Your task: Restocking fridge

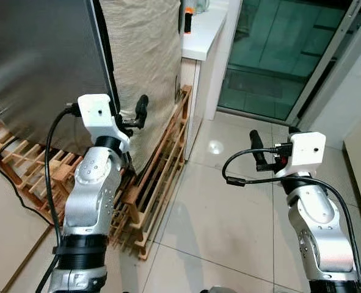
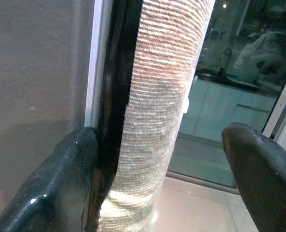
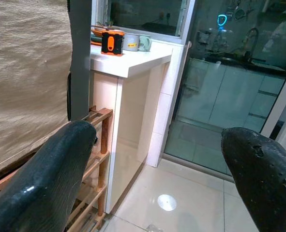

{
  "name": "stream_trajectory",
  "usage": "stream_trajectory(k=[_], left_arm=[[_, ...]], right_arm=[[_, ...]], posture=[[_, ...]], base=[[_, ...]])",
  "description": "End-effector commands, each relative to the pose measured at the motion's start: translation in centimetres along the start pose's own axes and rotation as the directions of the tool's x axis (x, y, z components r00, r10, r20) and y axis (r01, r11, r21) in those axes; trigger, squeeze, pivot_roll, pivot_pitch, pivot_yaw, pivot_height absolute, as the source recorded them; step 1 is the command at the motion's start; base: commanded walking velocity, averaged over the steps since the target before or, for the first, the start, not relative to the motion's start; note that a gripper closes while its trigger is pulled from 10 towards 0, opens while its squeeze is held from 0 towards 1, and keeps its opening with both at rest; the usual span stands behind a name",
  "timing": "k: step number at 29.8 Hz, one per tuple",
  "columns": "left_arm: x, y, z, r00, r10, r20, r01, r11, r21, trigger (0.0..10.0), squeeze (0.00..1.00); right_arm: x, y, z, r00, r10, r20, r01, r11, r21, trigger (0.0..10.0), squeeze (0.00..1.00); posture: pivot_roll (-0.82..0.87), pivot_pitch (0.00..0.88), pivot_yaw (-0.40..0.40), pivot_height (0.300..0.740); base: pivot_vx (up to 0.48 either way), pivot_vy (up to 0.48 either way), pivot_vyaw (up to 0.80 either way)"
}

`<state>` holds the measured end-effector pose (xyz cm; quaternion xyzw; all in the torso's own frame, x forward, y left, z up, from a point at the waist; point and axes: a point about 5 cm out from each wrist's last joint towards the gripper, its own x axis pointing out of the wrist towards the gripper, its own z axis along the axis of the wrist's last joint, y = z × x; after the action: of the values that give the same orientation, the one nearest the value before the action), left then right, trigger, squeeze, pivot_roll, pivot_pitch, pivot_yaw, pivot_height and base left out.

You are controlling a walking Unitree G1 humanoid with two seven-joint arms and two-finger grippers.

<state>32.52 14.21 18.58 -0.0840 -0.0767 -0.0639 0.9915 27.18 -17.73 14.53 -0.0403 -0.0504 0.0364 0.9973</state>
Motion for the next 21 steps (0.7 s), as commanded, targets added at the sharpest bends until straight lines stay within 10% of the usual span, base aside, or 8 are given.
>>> stream_trajectory(k=[1,12,15,18,19,20,21], left_arm=[[0.8,-1.2,0.3,0.998,-0.06,0.009,0.06,0.998,-0.016,10.0,0.0],[3.7,-5.8,0.2,0.963,-0.27,0.009,0.27,0.961,-0.063,10.0,0.0],[3.8,-8.5,0.8,0.907,-0.419,0.049,0.422,0.9,-0.115,10.0,0.0],[3.3,-13.4,1.6,0.743,-0.659,0.115,0.668,0.723,-0.174,10.0,0.0],[3.3,-13.4,1.6,0.743,-0.659,0.115,0.668,0.723,-0.174,10.0,0.0],[2.7,-16.1,2.6,0.645,-0.744,0.174,0.762,0.61,-0.215,10.0,0.0],[2.7,-16.1,2.6,0.645,-0.744,0.174,0.762,0.61,-0.215,10.0,0.0]], right_arm=[[0.2,-0.1,0.2,1.0,-0.003,0.016,0.003,1.0,-0.006,10.0,0.96],[0.0,0.0,0.2,1.0,0.003,0.013,-0.003,1.0,-0.007,10.0,0.96],[-0.3,0.5,-0.2,0.998,0.057,-0.014,-0.057,0.998,-0.007,10.0,0.96],[-1.0,1.5,-0.8,0.989,0.138,-0.055,-0.138,0.99,-0.006,10.0,0.96],[-1.0,1.5,-0.8,0.989,0.138,-0.055,-0.138,0.99,-0.006,10.0,0.96],[-1.1,1.7,-0.9,0.988,0.146,-0.057,-0.146,0.989,-0.007,10.0,0.96],[-1.1,1.7,-0.9,0.988,0.146,-0.057,-0.146,0.989,-0.007,10.0,0.96]], posture=[[-0.15,0.0,-0.018,0.74],[-0.17,0.0,-0.01,0.74],[-0.18,0.0,-0.008,0.74],[-0.2,0.0,-0.006,0.74],[-0.2,0.0,-0.006,0.74],[-0.2,0.0,-0.006,0.74],[-0.2,0.0,-0.006,0.74]], base=[[0.0,0.0,0.0],[0.0,0.0,0.0],[0.0,0.0,0.0],[0.0,0.0,0.0],[0.0,0.0,0.0],[0.0,0.0,0.0],[0.0,0.0,0.0]])
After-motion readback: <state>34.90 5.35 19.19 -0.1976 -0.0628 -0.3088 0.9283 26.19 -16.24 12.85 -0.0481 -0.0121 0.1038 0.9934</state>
